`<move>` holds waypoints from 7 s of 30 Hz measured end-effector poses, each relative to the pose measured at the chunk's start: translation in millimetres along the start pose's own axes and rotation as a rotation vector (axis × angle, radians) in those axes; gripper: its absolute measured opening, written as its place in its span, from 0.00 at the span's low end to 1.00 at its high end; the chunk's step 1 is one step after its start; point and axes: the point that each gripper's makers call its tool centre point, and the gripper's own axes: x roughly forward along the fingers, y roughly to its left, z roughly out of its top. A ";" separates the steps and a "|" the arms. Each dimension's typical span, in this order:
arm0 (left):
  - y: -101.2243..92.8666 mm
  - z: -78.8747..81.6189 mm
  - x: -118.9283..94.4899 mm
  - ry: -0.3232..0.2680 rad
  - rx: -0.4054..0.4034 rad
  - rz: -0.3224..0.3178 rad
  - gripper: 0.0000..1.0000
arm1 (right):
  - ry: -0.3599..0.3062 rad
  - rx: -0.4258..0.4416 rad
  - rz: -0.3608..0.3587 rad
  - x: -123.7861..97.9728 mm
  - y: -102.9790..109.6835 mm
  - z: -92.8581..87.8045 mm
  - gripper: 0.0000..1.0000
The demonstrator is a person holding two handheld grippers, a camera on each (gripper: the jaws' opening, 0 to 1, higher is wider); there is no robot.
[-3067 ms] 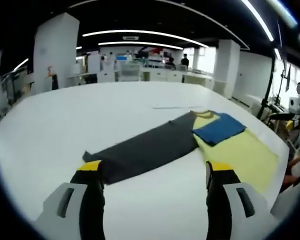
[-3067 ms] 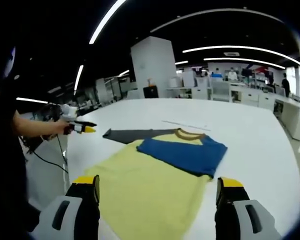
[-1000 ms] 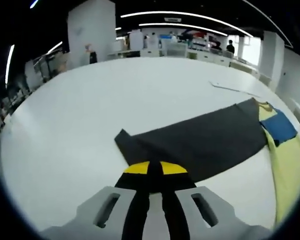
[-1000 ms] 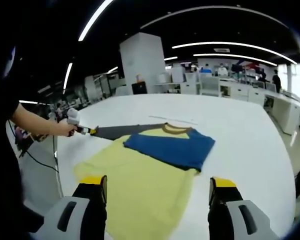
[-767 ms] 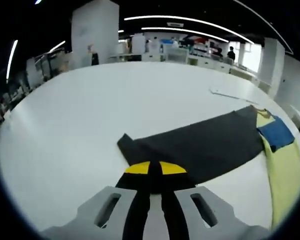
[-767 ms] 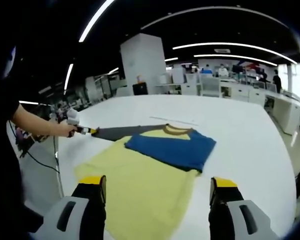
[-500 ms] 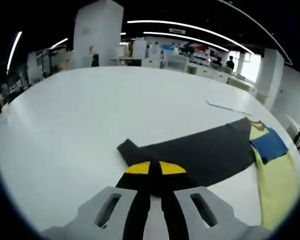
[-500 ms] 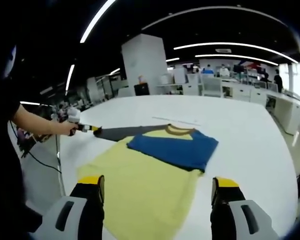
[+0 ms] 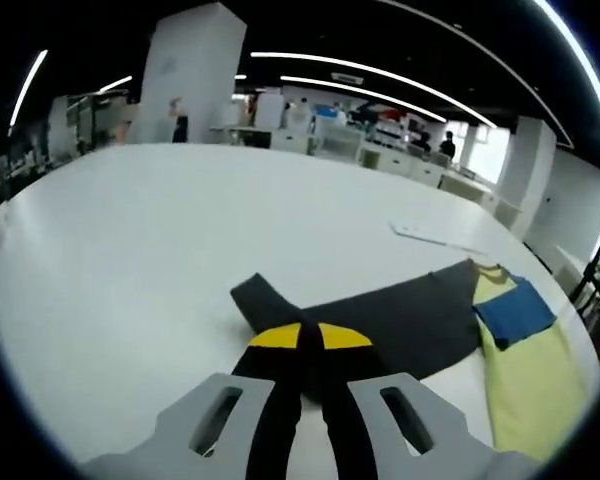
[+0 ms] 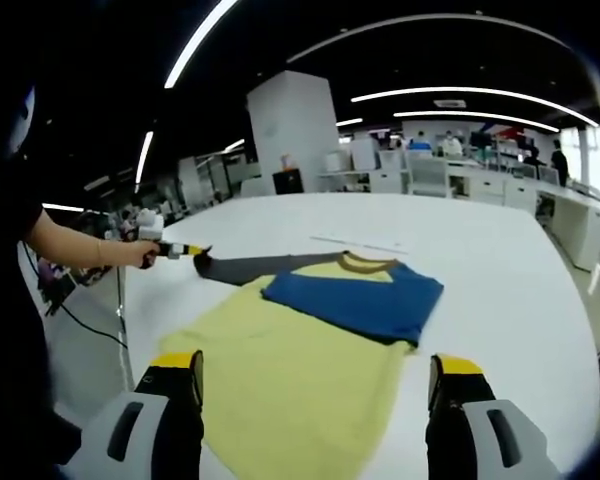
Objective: Fold the garment on the visible template until the final outline fits inside the template.
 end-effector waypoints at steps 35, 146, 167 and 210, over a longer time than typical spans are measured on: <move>-85.5 32.3 13.5 -0.038 0.066 -0.171 0.01 | 0.006 -0.002 0.024 4.4 3.3 -10.4 0.94; -481.5 27.1 59.3 -0.038 0.171 -0.737 0.01 | 0.008 0.054 0.029 -15.6 14.1 -40.8 0.99; -507.1 -73.1 65.1 0.129 0.244 -0.773 0.02 | -0.008 0.079 0.010 -19.2 6.2 -41.7 0.98; -386.8 -30.0 -3.9 0.002 0.402 -0.837 0.99 | 0.246 -0.179 0.199 -11.0 30.0 -44.8 0.99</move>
